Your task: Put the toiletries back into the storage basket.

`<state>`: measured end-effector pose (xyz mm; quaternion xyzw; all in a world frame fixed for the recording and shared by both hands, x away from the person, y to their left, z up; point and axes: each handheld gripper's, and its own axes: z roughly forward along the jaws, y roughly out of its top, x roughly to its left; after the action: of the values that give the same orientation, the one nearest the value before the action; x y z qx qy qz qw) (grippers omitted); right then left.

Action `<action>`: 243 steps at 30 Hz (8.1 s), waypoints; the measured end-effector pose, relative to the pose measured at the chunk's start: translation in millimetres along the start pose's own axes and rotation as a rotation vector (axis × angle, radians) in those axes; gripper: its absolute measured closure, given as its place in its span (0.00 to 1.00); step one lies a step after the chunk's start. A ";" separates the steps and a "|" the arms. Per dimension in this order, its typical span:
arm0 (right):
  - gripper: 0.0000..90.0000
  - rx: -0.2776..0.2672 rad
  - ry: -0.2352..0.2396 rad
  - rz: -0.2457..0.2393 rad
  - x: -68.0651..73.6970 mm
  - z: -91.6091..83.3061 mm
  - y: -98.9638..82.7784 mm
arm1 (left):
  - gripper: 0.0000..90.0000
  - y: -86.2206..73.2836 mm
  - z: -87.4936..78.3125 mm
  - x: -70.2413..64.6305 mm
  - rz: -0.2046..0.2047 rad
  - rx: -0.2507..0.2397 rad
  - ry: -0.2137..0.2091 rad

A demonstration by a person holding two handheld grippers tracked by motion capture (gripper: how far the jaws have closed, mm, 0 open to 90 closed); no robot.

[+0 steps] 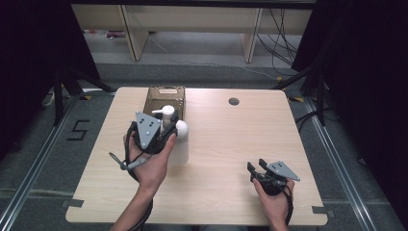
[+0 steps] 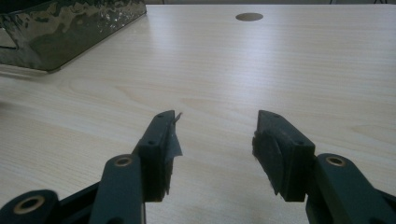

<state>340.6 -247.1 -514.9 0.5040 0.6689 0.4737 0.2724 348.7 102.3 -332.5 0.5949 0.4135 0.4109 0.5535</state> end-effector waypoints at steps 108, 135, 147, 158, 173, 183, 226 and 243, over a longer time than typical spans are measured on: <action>0.55 0.010 -0.029 -0.035 -0.1 -1.6 0.4 | 0.66 48.9 44.4 92.2 -0.013 -0.062 0.044; 0.55 0.020 -0.011 0.007 4.2 -0.8 -0.2 | 0.66 26.0 71.2 106.2 -0.009 -0.041 0.051; 0.55 0.020 -0.011 -0.020 1.8 -0.9 0.2 | 0.66 19.4 72.9 105.4 -0.002 -0.029 0.045; 0.54 0.012 -0.016 -0.032 1.0 -0.6 0.3 | 0.66 17.9 73.3 105.4 0.001 -0.022 0.044; 0.54 0.020 -0.017 -0.027 1.2 -1.4 0.7 | 0.66 11.1 75.6 105.5 -0.007 0.002 0.037; 0.54 0.019 -0.016 -0.027 0.8 -0.9 0.6 | 0.66 6.1 76.0 103.9 -0.007 0.016 0.033; 0.55 0.016 -0.015 -0.023 0.4 -0.4 0.7 | 0.66 -31.6 66.6 103.6 -0.022 0.076 0.021; 0.54 0.026 -0.015 0.021 3.6 -0.7 0.3 | 0.66 -39.0 64.5 106.2 -0.029 0.084 0.024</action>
<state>338.9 -244.0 -514.0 0.5180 0.6677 0.4639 0.2656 442.3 184.0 -371.3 0.6065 0.4457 0.3922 0.5289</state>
